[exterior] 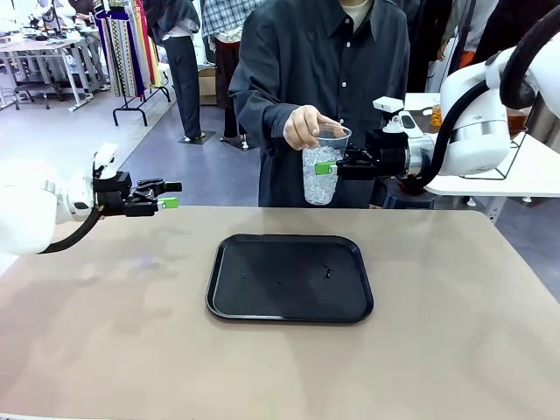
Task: Pour the drink into the iced cup.
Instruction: Open the gripper to release the iced cup you were holding.
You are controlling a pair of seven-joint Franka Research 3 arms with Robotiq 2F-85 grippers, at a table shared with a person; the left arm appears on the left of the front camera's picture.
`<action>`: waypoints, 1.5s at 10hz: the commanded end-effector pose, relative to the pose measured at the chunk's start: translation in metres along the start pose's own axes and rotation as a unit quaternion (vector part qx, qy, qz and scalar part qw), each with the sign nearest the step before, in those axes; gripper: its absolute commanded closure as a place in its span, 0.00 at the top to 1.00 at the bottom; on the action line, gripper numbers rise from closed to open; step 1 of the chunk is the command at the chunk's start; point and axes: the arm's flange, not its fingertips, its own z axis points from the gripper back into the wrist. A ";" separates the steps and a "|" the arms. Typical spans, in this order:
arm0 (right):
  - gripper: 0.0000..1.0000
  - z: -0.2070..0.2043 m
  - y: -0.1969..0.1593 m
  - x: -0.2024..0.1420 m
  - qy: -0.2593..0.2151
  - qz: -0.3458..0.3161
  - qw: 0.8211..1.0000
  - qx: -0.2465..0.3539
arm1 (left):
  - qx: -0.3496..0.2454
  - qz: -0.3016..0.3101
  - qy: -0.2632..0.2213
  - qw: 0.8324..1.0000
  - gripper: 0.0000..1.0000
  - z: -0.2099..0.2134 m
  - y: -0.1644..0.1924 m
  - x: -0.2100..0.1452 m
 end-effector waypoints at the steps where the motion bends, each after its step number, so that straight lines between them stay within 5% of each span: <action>1: 0.57 0.000 0.002 0.005 -0.004 0.007 1.000 0.006 | -0.001 0.000 -0.002 1.000 1.00 0.000 -0.002 0.004; 3: 0.57 0.000 0.000 0.000 0.000 0.000 1.000 0.000 | -0.001 0.000 -0.002 1.000 1.00 0.000 -0.002 0.004; 5: 0.96 0.008 0.003 -0.003 0.000 -0.014 1.000 0.006 | -0.001 0.000 -0.002 1.000 1.00 0.000 -0.002 0.004; 6: 1.00 0.016 0.004 -0.005 -0.002 -0.011 1.000 0.003 | -0.001 0.000 -0.002 1.000 1.00 0.000 -0.002 0.004; 11: 1.00 0.077 0.022 -0.033 0.012 0.002 1.000 -0.023 | -0.001 0.000 -0.002 1.000 1.00 0.000 -0.002 0.004; 15: 1.00 0.137 0.045 -0.080 0.013 0.072 0.997 -0.038 | -0.001 0.000 -0.002 1.000 1.00 0.000 -0.002 0.004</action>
